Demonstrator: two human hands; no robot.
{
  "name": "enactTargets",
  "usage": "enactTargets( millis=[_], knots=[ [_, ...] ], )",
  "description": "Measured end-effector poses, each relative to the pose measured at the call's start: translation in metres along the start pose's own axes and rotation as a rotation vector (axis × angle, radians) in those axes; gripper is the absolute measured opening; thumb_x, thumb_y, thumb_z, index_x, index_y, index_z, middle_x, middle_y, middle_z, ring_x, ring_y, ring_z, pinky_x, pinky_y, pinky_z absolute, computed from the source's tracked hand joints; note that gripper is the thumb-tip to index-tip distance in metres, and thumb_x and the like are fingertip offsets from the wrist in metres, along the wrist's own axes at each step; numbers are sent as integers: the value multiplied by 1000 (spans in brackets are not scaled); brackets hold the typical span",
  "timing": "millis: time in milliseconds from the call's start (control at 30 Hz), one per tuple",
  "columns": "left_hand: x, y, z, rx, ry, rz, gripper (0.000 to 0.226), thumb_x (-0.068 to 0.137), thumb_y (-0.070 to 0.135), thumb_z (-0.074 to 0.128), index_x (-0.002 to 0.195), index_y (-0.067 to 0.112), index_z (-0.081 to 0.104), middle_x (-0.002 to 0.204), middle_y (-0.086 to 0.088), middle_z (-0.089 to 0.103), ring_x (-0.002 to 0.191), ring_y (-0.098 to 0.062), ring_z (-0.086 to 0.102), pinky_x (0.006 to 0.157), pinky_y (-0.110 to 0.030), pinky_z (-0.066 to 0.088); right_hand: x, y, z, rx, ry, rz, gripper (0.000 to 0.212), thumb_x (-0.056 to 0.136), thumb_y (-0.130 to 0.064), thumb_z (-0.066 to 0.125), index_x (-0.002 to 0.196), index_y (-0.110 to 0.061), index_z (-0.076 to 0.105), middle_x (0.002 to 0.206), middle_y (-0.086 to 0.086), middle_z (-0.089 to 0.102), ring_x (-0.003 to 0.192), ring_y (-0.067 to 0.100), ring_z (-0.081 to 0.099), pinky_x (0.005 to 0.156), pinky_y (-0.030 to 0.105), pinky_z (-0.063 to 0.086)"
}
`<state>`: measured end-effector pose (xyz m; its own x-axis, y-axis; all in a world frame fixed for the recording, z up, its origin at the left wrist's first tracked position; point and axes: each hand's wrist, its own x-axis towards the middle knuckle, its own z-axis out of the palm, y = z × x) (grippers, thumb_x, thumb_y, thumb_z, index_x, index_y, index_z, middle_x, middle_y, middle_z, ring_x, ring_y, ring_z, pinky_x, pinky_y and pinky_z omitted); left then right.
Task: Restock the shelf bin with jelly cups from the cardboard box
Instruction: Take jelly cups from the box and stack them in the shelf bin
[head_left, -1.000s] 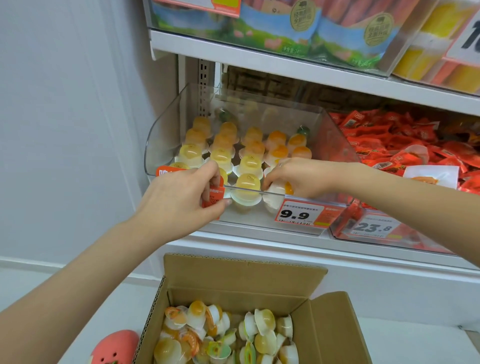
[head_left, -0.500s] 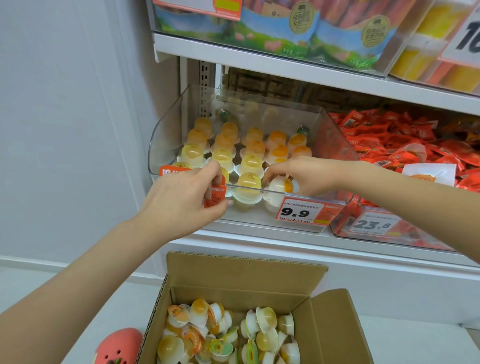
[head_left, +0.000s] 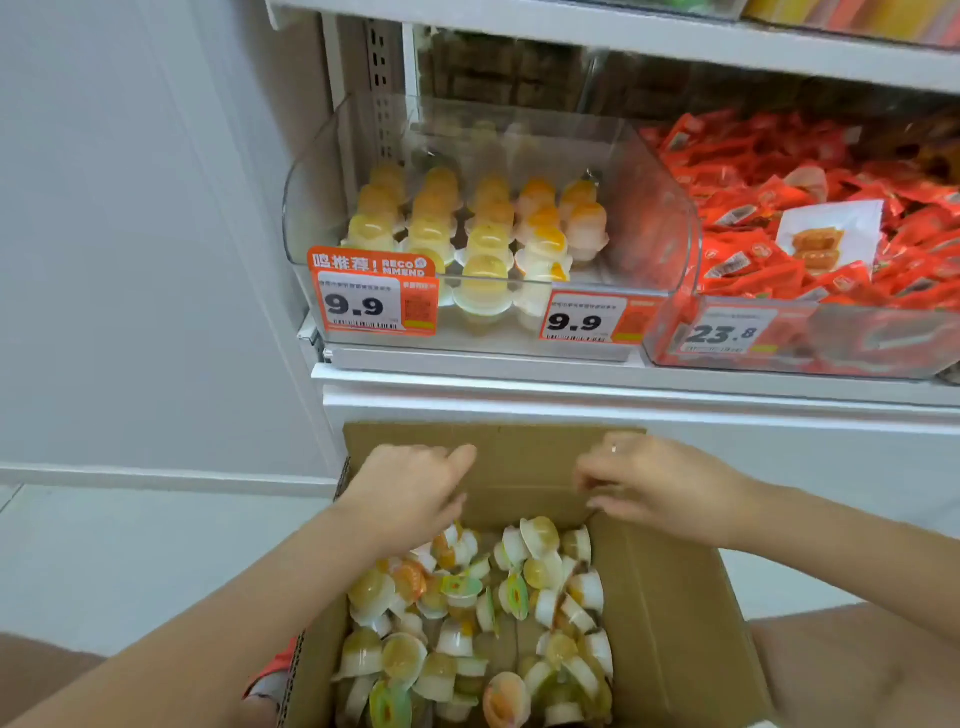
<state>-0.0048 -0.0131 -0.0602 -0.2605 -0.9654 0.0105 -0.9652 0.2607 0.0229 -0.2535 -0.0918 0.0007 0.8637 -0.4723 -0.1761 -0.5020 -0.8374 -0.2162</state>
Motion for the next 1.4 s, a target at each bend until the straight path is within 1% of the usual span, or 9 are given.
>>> enactTargets(
  millis=[200,333,533,767,900,967,1133,1267,1400],
  knots=[
    [-30,10,105,144,-499,-129,35,92,13,48,127,14,46,120,-5,58,110,-25,56,83,-32,44,10,19,121,29,-377,238,18,91,-16,53,108,-20,53,104,0,57,95,19,56,72,34,49],
    [-42,5,148,160,-713,-356,53,94,29,51,141,15,33,144,-6,37,132,-23,35,103,-34,32,16,26,200,131,-494,403,26,89,-7,52,112,-19,53,108,3,53,94,20,54,66,28,43],
    [-35,-7,171,335,-726,-370,41,91,30,51,129,19,46,134,-1,49,127,-21,36,105,-33,24,29,5,274,-46,-627,84,47,90,4,45,136,-8,41,138,14,43,127,30,39,101,40,40],
    [-34,-17,176,233,-652,-370,40,85,45,58,121,27,54,128,1,53,123,-20,39,102,-32,26,40,-12,321,-151,-586,-156,49,88,-19,60,134,-10,45,133,9,50,123,27,40,104,40,28],
    [-35,-25,168,-299,-558,-502,63,83,38,68,140,27,42,138,-2,45,126,-21,43,103,-31,32,38,-15,315,93,-551,18,58,79,-28,70,130,-15,45,128,9,51,120,26,42,100,38,33],
    [-34,-32,157,-794,-493,-652,63,76,21,78,133,17,52,133,-5,51,123,-22,48,100,-28,38,32,-13,295,250,-510,128,63,73,-26,74,126,-16,41,121,9,51,113,25,46,84,35,41],
    [-23,-32,102,-1465,-358,-879,53,73,7,76,124,9,58,112,-9,67,104,-24,65,86,-29,55,27,-3,228,516,-249,355,55,69,-24,74,97,-25,27,93,5,55,82,23,57,60,39,47],
    [5,-22,21,-1880,-397,-739,53,72,9,67,124,15,56,116,-12,66,97,-21,68,79,-28,58,34,4,131,548,-24,317,57,67,-23,77,88,-28,24,86,9,57,74,26,60,57,45,48],
    [20,-15,-59,-2123,-427,-589,68,44,21,94,107,16,69,102,-15,68,81,-24,70,65,-31,58,23,-2,21,547,242,256,50,70,-27,81,97,-18,40,86,-3,60,75,13,58,63,29,46]
  ],
)
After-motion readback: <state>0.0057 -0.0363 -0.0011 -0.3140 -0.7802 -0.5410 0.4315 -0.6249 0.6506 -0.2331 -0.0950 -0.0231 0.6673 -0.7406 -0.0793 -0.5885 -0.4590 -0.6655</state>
